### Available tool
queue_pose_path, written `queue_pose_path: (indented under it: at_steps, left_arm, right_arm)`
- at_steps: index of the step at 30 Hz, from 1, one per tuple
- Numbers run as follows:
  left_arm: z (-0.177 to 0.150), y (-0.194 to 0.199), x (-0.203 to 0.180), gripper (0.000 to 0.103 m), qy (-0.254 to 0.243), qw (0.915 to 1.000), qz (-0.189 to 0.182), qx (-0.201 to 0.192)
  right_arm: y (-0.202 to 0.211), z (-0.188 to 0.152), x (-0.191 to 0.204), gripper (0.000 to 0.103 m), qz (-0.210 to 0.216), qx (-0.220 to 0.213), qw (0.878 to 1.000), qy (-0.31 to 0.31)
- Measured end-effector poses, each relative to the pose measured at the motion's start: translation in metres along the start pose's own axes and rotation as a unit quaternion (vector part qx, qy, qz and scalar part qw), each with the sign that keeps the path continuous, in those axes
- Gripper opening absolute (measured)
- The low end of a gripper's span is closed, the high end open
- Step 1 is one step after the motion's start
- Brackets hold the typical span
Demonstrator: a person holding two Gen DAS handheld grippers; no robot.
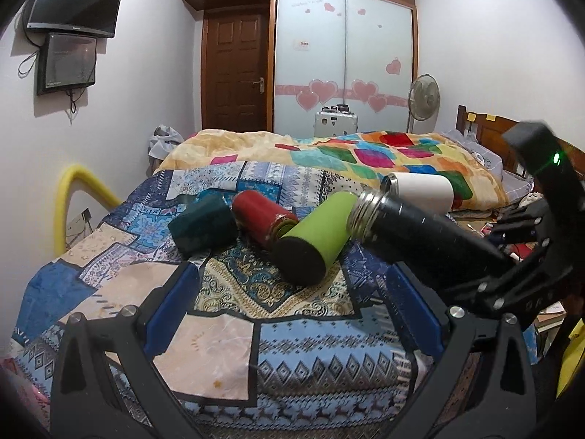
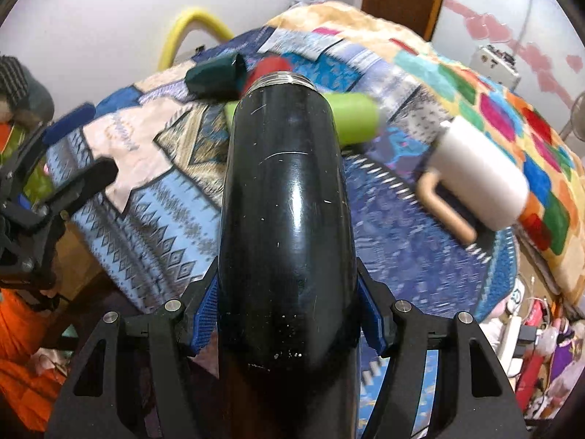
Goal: Flip cup upright
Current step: 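Lift the black thermos with the right tool and swing it toward the left tool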
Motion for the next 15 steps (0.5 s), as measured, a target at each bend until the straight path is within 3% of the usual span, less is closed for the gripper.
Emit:
queue_pose_path:
  at_steps: [12,15]
  left_arm:
    - [-0.023,-0.020,0.007,0.103,0.005,0.9993,-0.008,0.035]
    - [-0.026,-0.026,0.007,0.103,0.005,0.9990,-0.008,0.043]
  right_arm:
    - [-0.037,-0.001,-0.003,0.062,0.007,0.070,0.997,-0.025]
    - [-0.039,-0.001,-0.003,0.062,0.008,0.068,0.997,-0.026]
Point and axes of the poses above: each gripper's, at about its wrist camera, not at the fingertips, and y roughly against the way its jaws point, x to its left, z to its top, the point moved 3 cm from there along -y, roughly the way its jaws point, and after that the axes turned 7 degrees about -x, right-handed, at the moved point
